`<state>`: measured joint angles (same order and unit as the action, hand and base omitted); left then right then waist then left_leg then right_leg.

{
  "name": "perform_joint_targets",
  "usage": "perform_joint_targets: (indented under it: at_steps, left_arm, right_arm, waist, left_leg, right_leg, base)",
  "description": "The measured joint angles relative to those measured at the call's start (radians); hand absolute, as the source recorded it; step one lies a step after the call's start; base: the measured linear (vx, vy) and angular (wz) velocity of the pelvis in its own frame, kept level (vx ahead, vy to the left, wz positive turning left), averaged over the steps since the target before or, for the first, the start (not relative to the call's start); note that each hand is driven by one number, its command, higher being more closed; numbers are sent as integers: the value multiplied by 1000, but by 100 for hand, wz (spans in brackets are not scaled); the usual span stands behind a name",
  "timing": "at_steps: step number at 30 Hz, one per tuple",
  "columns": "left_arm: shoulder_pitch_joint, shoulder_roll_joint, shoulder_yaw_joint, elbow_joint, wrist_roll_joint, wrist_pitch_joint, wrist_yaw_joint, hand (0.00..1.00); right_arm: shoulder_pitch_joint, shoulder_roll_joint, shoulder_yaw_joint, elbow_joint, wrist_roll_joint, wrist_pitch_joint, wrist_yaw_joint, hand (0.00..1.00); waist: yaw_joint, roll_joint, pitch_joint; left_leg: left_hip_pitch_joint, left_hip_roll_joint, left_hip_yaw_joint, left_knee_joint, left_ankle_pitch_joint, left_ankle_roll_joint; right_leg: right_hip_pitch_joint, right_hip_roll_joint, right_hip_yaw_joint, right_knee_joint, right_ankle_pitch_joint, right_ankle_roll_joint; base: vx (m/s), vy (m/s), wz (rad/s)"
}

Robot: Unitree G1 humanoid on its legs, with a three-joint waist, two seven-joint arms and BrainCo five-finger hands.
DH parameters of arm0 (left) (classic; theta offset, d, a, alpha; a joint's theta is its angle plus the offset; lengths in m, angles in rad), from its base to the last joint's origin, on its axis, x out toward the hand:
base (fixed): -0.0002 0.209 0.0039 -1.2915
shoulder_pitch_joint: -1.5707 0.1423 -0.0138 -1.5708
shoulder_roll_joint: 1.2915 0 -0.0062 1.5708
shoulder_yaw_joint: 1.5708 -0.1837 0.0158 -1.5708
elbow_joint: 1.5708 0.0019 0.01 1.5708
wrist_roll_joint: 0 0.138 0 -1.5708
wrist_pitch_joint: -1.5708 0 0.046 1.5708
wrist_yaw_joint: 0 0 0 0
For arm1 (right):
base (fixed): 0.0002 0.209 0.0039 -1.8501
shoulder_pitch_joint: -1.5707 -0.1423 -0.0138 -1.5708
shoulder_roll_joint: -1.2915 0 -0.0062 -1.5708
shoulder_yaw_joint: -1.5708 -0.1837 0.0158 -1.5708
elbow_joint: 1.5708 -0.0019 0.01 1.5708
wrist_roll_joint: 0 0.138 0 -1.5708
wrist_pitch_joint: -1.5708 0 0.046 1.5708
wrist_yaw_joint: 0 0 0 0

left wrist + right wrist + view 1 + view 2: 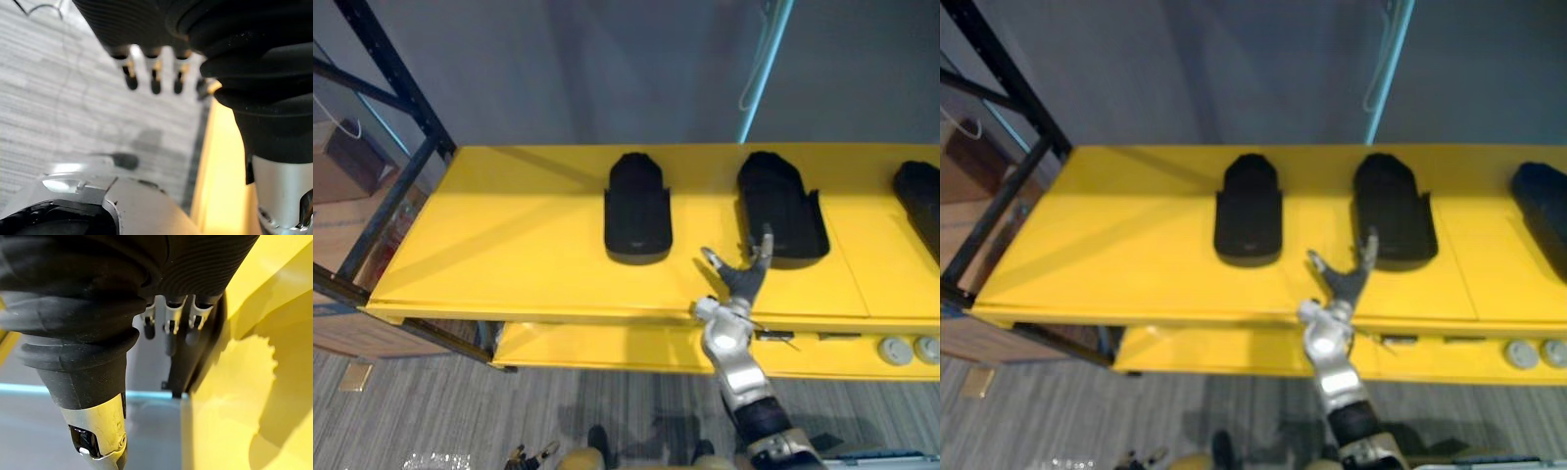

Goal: Walk over and take plastic housings, then place them on the shelf

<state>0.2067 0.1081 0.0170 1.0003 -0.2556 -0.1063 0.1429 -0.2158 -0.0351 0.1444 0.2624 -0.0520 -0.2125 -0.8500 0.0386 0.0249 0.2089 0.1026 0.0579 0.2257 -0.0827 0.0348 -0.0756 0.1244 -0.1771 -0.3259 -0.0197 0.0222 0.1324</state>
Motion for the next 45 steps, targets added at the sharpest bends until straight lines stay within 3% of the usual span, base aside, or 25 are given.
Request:
perform_joint_targets:
  at_steps: [9,13,17,20,22,26,29,35,38,42,45]
  left_arm:
    - [3,0,0,-7,0,6,-1,0]
    - [5,0,2,-7,2,7,-8,0]
    - [6,0,10,-8,30,6,-9,0]
    - [7,0,12,-8,31,6,-11,0]
    - [11,0,24,-9,31,5,-13,0]
    - [38,1,52,-18,39,2,-15,0]
    - [70,-1,72,-20,43,3,-19,0]
    - [81,-2,90,-20,68,6,-19,0]
    - [81,1,89,-21,67,17,-19,0]
    - [78,2,87,-50,63,26,-22,0]
    - [55,8,88,-86,55,33,-30,0]
  right_arm:
    - [5,-1,-43,18,36,-13,89,0]
    - [5,-5,-47,25,47,-67,183,0]
    - [8,-6,-43,5,51,-91,194,0]
    - [28,-10,-55,-137,49,-92,179,0]
    - [46,-31,-105,-272,51,-103,180,0]
    - [56,-92,-254,-381,98,-116,242,0]
    - [58,-160,-396,-383,125,-91,261,0]
    - [57,-281,-577,-190,178,-44,269,0]
    - [42,-340,-610,-60,236,-15,312,0]
    - [-85,-459,-626,163,340,-4,452,0]
    - [-203,-532,-611,270,408,-1,561,0]
  waist:
    - [0,1,1]
    - [0,1,1]
    - [0,1,1]
    - [-2,0,1]
    - [-3,-7,5]
    - [-13,-28,2]
    - [-24,-39,0]
    - [-29,-50,-9]
    - [-30,-59,-21]
    - [-41,-59,-8]
    - [-45,-64,54]
  left_leg:
    - [1,-1,0,0,0,0]
    - [2,0,0,0,0,0]
    - [2,0,0,0,0,0]
    - [3,0,0,0,0,0]
    - [14,0,1,0,0,0]
    - [24,1,4,-1,-2,1]
    - [37,1,24,-5,-3,2]
    - [34,-4,26,-6,-2,2]
    - [13,-9,21,-6,-2,3]
    - [-41,-23,3,0,9,18]
    - [-94,-19,-6,74,-14,26]
  right_leg:
    - [1,0,0,0,0,0]
    - [1,-1,0,1,0,0]
    - [2,-1,1,1,0,0]
    - [3,0,2,1,0,0]
    - [14,0,2,1,0,0]
    - [19,1,9,4,0,0]
    - [18,-1,29,9,0,1]
    - [14,-6,29,8,-4,6]
    - [-4,-13,27,8,-3,9]
    - [-55,-26,19,26,11,12]
    - [-79,-34,19,48,14,12]
  base:
    - [0,0,0]
    - [0,0,0]
    - [0,0,0]
    - [0,0,0]
    - [0,0,0]
    - [-14,11,-4]
    - [-35,25,-15]
    - [-9,7,-3]
    - [1,31,8]
    - [27,32,14]
    - [-32,30,10]
